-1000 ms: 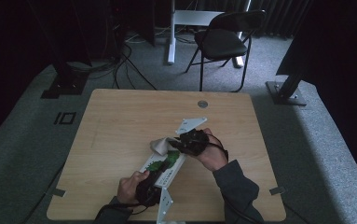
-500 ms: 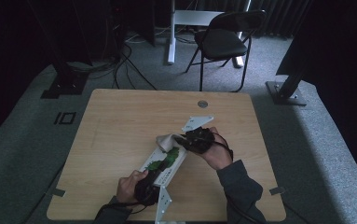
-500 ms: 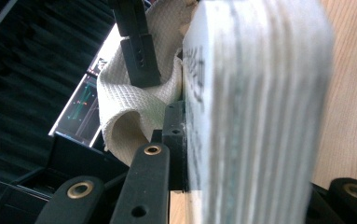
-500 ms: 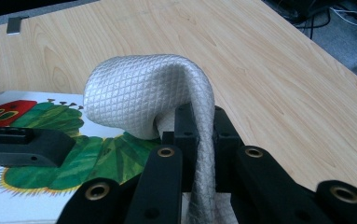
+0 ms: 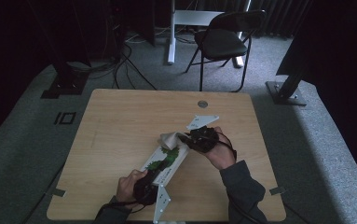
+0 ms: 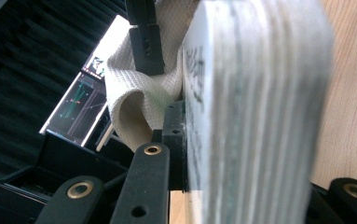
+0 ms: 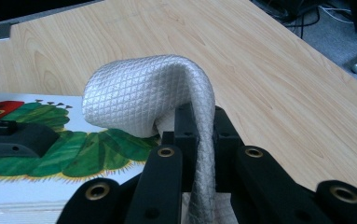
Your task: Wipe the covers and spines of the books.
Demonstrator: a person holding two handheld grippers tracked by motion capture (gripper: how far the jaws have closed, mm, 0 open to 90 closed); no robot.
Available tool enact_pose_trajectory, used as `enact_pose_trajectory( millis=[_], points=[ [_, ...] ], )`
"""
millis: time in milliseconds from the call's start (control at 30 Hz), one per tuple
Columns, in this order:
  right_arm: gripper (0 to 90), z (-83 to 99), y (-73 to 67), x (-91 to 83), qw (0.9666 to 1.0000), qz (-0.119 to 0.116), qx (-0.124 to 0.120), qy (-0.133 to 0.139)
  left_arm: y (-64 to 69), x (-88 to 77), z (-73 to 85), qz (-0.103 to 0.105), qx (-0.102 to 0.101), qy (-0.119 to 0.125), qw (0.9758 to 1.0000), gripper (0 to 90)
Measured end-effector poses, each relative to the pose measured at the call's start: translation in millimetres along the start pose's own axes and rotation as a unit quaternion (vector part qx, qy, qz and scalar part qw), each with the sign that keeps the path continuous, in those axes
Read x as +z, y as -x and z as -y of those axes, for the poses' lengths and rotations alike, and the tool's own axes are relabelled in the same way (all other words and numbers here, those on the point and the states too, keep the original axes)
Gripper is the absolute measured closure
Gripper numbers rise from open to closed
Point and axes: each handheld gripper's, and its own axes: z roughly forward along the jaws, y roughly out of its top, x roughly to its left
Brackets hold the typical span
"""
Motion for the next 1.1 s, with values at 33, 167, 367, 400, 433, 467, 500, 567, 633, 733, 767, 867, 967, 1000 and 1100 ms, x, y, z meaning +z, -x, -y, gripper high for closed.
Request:
enact_pose_trajectory(
  millis=[33,167,367,400,433,467,500,567,633,733,767,867,967,1000,1100],
  points=[
    [84.6,0.4,0.6,-0.2,1.0,0.001,0.0,0.001,-0.4,0.0,0.1,0.001,-0.001,0.0,1.0,77.8],
    [84.6,2.5,2.7,-1.6,1.0,0.004,0.004,0.0,-1.6,-0.4,0.5,0.003,-0.005,0.0,1.0,77.8],
    [84.6,7.6,6.7,-4.5,0.9999,0.01,0.012,0.0,-2.2,-0.5,0.3,0.006,-0.011,0.003,0.9999,77.7],
    [84.6,8.4,7.7,-5.3,0.9999,0.011,0.013,0.001,-2.3,-0.5,0.3,0.007,-0.012,0.003,0.9999,77.7],
    [84.6,9.0,8.4,-6.2,0.9998,0.013,0.014,0.002,-2.6,-0.5,0.3,0.007,-0.013,0.003,0.9999,77.7],
    [84.6,9.6,8.9,-7.1,0.9998,0.014,0.016,0.002,-2.9,-0.6,0.4,0.008,-0.015,0.003,0.9998,77.7],
    [84.6,10.2,9.7,-7.8,0.9997,0.015,0.017,0.004,-3.1,-0.6,0.6,0.009,-0.019,0.003,0.9998,77.7],
    [84.6,11.8,10.6,-8.6,0.9996,0.017,0.02,0.004,-4.7,-1.0,0.8,0.012,-0.021,0.004,0.9997,77.7],
    [84.6,13.6,12.0,-9.3,0.9996,0.018,0.022,0.006,-5.8,-1.1,1.1,0.012,-0.024,0.004,0.9996,77.7],
    [84.6,15.9,13.9,-10.3,0.9994,0.018,0.028,0.008,-6.5,-1.2,1.1,0.012,-0.027,0.006,0.9996,77.7],
    [84.6,16.3,14.4,-10.6,0.9994,0.019,0.028,0.007,-6.7,-1.3,1.1,0.012,-0.027,0.005,0.9996,77.7],
    [84.6,17.2,15.2,-11.7,0.9993,0.021,0.03,0.008,-7.0,-1.2,1.3,0.013,-0.028,0.005,0.9995,77.7],
    [84.6,18.6,16.9,-13.6,0.999,0.024,0.036,0.012,-8.4,-1.6,1.7,0.015,-0.032,0.004,0.9994,77.7],
    [84.6,19.1,17.5,-14.0,0.9989,0.025,0.037,0.014,-8.7,-1.7,1.7,0.015,-0.033,0.004,0.9993,77.7],
    [84.7,21.1,18.5,-15.8,0.9986,0.027,0.042,0.015,-9.2,-1.8,1.7,0.015,-0.034,0.005,0.9993,77.7]
  ],
)
